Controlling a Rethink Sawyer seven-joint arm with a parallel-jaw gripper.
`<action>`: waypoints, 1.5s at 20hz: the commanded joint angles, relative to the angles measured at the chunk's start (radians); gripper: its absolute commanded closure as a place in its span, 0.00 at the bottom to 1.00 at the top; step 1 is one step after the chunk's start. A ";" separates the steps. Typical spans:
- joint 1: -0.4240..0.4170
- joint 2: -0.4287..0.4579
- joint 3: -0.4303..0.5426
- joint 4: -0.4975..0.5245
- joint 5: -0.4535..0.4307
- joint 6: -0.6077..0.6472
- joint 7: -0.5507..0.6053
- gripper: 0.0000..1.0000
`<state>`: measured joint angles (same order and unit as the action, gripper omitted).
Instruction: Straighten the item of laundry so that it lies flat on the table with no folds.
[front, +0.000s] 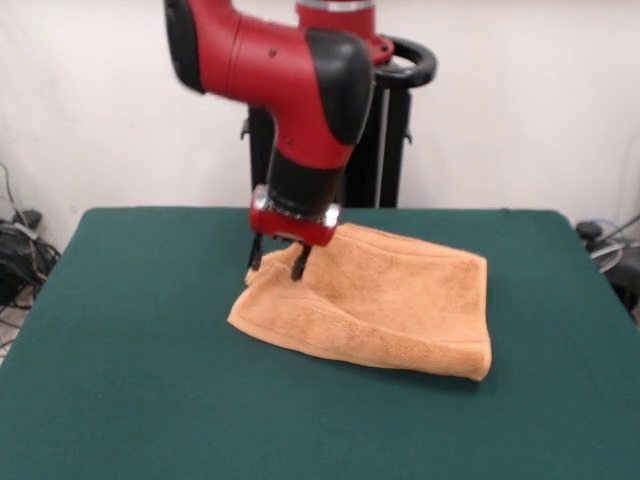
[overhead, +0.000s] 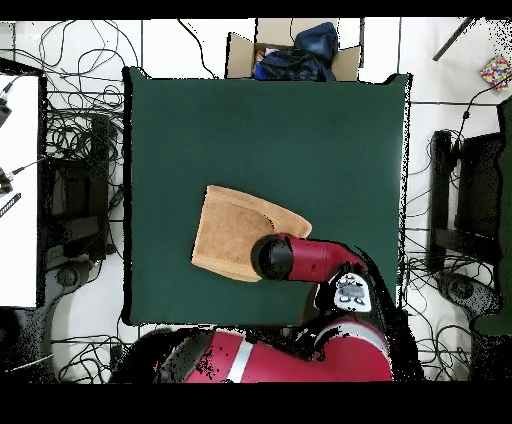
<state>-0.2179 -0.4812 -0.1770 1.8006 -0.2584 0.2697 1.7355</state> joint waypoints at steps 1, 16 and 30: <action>0.076 -0.212 0.056 0.185 0.062 0.050 0.196 0.00; 0.117 0.066 0.014 0.136 0.273 -0.632 0.325 0.00; 0.191 0.109 -0.086 0.061 0.402 -0.437 0.073 0.00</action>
<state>-0.0863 -0.3701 -0.2033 1.9481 0.0588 -0.3826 1.7361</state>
